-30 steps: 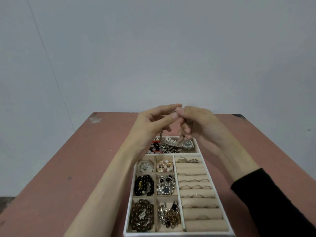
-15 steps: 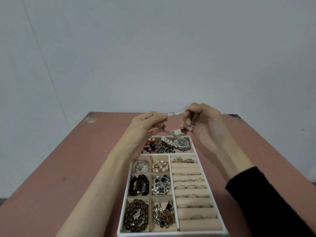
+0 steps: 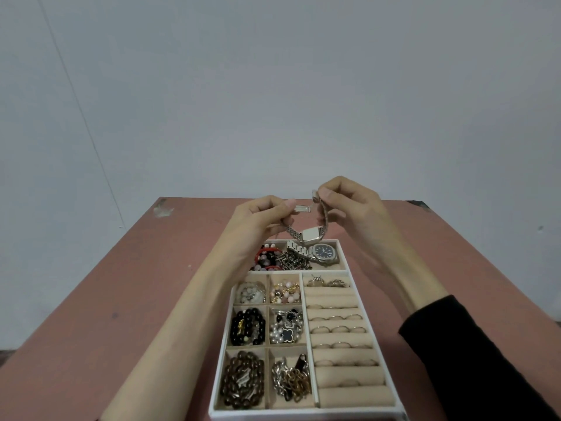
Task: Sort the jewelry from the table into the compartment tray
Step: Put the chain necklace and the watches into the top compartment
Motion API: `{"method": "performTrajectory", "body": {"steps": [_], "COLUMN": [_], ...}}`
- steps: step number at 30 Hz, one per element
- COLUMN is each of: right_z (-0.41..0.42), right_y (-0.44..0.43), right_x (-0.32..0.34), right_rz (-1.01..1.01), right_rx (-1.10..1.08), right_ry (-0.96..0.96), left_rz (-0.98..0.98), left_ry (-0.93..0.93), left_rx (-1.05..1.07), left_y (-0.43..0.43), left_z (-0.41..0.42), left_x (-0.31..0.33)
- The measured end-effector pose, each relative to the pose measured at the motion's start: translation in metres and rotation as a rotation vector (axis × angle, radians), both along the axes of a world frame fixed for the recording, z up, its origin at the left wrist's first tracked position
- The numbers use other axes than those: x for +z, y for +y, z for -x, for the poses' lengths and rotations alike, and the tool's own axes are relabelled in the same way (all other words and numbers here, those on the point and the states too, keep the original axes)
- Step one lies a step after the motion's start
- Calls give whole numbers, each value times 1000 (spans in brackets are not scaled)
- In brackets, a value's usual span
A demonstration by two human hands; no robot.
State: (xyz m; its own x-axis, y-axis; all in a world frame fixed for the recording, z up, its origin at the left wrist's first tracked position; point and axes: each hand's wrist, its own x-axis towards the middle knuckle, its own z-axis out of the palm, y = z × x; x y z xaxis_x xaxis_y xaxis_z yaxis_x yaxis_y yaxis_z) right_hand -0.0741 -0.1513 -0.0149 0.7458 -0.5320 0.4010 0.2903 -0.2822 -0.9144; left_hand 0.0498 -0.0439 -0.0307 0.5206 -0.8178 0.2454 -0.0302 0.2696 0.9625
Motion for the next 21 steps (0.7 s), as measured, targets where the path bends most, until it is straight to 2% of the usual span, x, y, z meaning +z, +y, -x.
{"method": "performTrajectory", "body": {"steps": [6, 11, 15, 21], "right_z": [-3, -5, -6, -5], "right_y": [3, 5, 7, 6], "right_x": [-4, -3, -2, -3], "right_rz": [1, -14, -73, -11], "right_rx": [-17, 28, 15, -48], "right_ry": [20, 130, 100, 121], "left_rz": [17, 8, -48, -127], "left_ry": [89, 152, 175, -7], "left_rx": [-111, -146, -169, -172], "left_y": [2, 2, 3, 6], "left_z": [2, 2, 3, 3], "left_x": [1, 3, 6, 4]}}
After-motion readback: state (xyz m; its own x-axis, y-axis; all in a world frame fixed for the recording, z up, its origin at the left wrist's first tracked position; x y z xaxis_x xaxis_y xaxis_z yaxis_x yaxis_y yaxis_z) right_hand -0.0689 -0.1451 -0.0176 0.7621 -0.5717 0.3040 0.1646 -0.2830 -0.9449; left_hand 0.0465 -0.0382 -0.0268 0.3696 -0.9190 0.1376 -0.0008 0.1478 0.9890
